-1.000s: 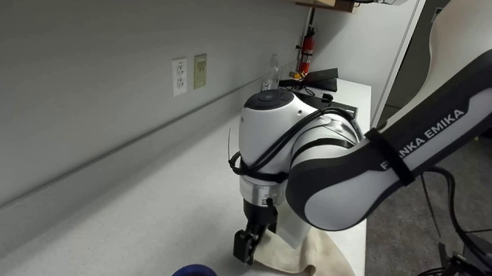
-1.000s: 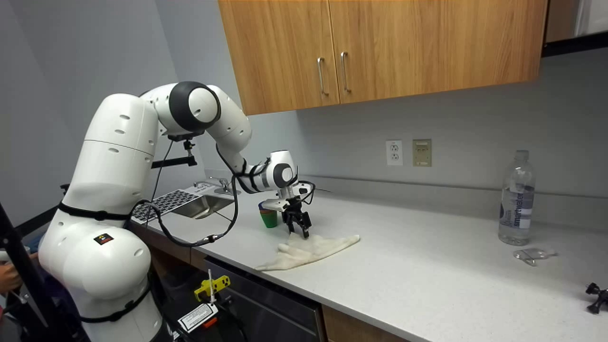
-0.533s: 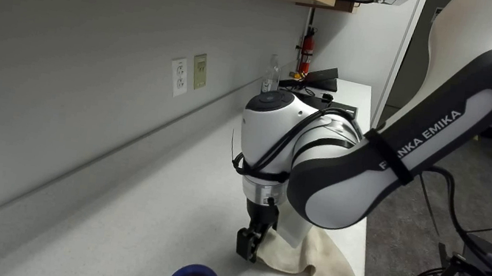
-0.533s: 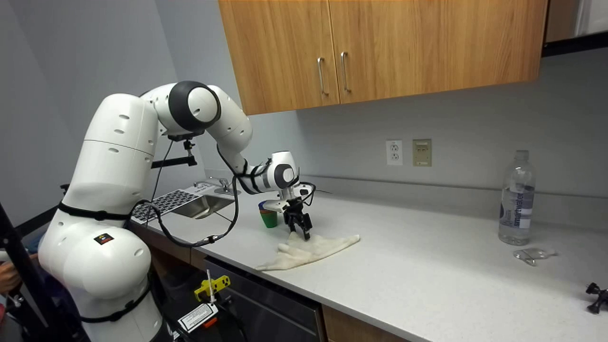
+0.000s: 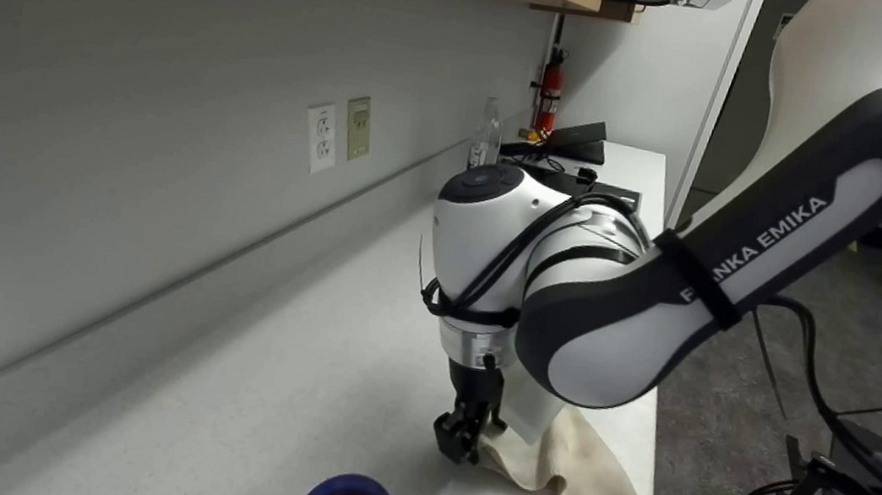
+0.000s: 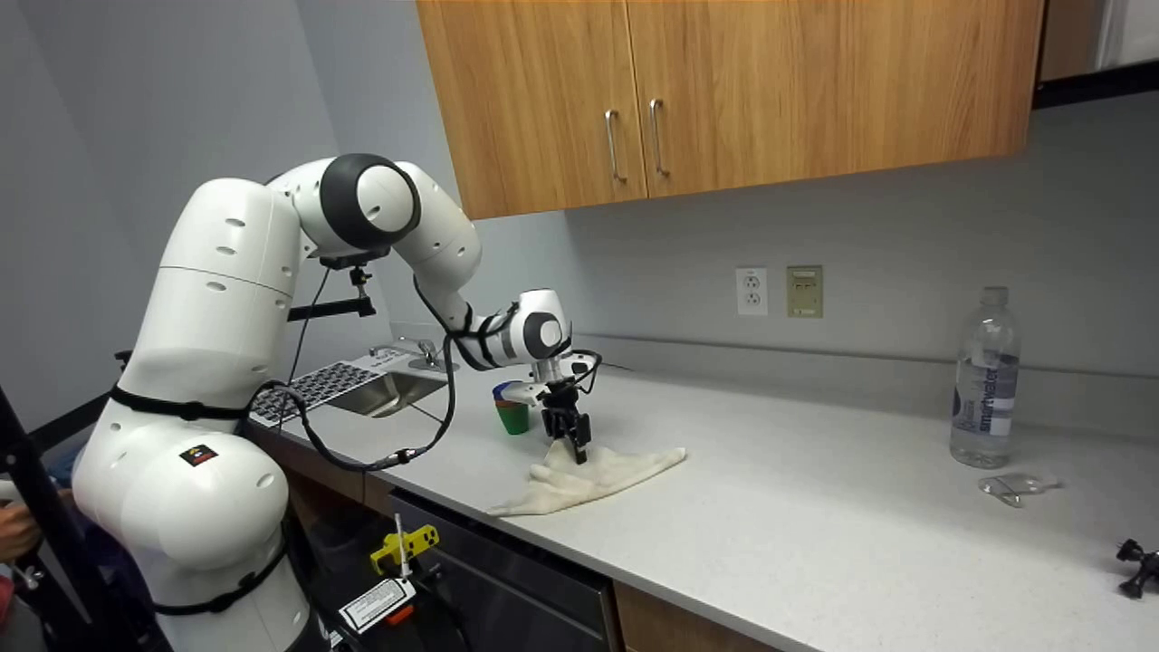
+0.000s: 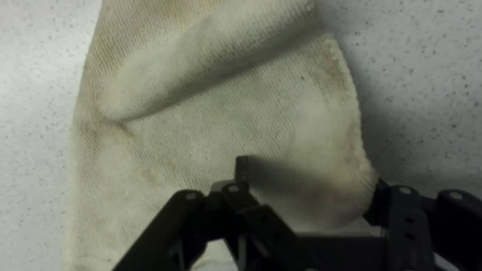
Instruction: Unfold the cloth on the counter
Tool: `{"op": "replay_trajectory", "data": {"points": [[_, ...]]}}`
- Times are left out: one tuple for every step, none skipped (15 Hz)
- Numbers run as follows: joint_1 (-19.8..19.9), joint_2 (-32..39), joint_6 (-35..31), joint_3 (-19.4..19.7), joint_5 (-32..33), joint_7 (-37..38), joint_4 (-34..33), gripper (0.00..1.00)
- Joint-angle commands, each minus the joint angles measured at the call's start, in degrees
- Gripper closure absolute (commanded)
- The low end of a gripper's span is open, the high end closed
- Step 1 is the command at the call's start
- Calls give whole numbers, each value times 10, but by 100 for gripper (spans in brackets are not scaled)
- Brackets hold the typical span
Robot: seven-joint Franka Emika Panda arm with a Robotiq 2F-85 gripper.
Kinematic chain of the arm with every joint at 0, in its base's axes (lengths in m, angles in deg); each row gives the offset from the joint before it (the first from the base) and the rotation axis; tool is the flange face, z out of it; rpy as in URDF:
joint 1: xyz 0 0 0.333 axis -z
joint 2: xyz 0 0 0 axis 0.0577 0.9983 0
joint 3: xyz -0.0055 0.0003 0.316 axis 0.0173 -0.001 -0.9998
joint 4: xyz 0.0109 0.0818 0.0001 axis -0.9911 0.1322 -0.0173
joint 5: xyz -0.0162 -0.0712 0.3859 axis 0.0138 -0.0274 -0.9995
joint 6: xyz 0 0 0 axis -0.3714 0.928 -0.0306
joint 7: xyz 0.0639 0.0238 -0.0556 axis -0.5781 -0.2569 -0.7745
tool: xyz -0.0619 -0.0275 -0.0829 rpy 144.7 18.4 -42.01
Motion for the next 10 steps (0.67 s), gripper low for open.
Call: {"op": "replay_trajectory", "data": {"points": [[-13,-3,21,9,24,24,-1,43],[-13,-3,22,9,27,25,-1,41],[-13,-3,24,9,29,27,-2,40],[-12,-3,27,8,29,29,-2,33],[-11,-3,29,7,30,31,-3,32],[-11,-4,34,7,33,32,-3,25],[-9,-6,38,6,32,31,-3,21],[-8,-8,45,3,30,28,-3,15],[-7,-10,52,3,30,27,-2,10],[-7,-11,61,2,32,25,-3,6]]}}
